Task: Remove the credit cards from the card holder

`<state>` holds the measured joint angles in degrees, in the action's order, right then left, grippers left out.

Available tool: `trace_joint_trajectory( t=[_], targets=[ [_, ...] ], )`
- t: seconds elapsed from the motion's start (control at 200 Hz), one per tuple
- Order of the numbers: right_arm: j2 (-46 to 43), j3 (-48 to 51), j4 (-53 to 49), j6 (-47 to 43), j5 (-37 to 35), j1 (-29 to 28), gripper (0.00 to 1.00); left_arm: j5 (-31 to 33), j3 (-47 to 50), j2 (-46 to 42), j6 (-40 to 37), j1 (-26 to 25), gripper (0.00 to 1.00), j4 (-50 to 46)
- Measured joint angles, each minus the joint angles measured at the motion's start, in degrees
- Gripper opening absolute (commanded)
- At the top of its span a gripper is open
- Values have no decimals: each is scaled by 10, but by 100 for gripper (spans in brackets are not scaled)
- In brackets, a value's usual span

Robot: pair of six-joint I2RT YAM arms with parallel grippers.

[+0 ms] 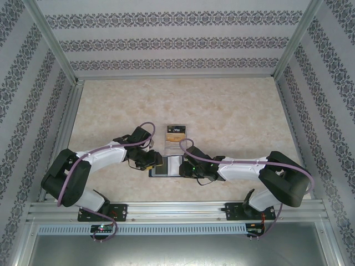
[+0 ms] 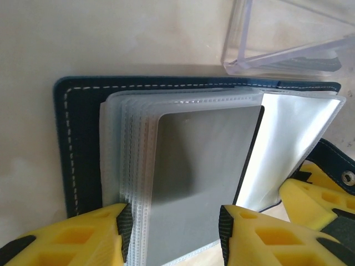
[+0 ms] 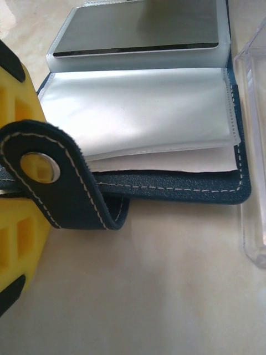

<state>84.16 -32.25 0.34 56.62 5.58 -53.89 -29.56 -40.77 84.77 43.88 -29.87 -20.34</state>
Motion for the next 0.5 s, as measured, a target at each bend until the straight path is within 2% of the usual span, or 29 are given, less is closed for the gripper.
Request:
trace_joint_trajectory(
  t=[0.32, 0.505],
  targets=[
    [2, 0, 1, 0, 0, 0, 26, -17, 9, 0, 0, 0, 46, 28],
    [3, -10, -8, -2, -2, -4, 36, -17, 9, 1, 0, 0, 42, 28]
  ],
)
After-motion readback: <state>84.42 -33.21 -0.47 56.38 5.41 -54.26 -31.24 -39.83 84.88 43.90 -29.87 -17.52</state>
